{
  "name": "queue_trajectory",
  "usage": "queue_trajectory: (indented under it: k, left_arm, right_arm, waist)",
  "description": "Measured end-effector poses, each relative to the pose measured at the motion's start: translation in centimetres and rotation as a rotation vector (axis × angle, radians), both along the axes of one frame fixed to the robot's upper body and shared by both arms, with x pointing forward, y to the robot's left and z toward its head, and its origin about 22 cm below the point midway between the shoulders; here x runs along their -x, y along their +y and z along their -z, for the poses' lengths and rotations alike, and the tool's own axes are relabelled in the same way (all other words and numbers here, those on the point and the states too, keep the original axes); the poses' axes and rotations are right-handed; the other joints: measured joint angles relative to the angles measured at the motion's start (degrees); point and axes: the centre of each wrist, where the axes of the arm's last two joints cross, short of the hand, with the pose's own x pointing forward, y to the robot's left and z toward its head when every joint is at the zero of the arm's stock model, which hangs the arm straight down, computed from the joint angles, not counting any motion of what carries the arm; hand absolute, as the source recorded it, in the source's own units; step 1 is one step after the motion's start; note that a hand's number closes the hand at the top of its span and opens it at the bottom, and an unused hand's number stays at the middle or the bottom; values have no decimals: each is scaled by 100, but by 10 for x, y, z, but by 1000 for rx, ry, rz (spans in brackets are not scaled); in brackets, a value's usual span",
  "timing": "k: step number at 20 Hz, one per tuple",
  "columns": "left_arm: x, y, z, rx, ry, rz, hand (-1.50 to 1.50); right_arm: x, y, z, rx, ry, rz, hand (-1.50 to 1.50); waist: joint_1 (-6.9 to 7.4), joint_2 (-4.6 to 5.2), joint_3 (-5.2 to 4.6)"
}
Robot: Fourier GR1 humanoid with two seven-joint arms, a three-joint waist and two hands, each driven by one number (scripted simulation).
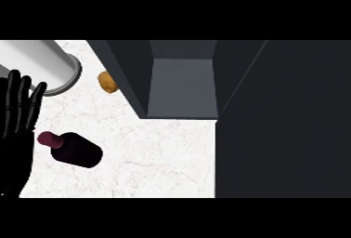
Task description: Pick up the wine, place it into the cabinet and close the cabinet
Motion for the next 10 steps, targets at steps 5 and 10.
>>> queue_trajectory:
  k: [5, 10]
  left_arm:
    - [8, 31, 7, 4, 55, 138, -150]
    - [21, 57, 24, 122, 194, 297, -150]
  right_arm:
    - [12, 7, 1, -12, -5, 2, -150]
    - [29, 13, -7, -8, 46, -135, -150]
  waist:
    - [-6, -148, 35]
    - [11, -203, 41]
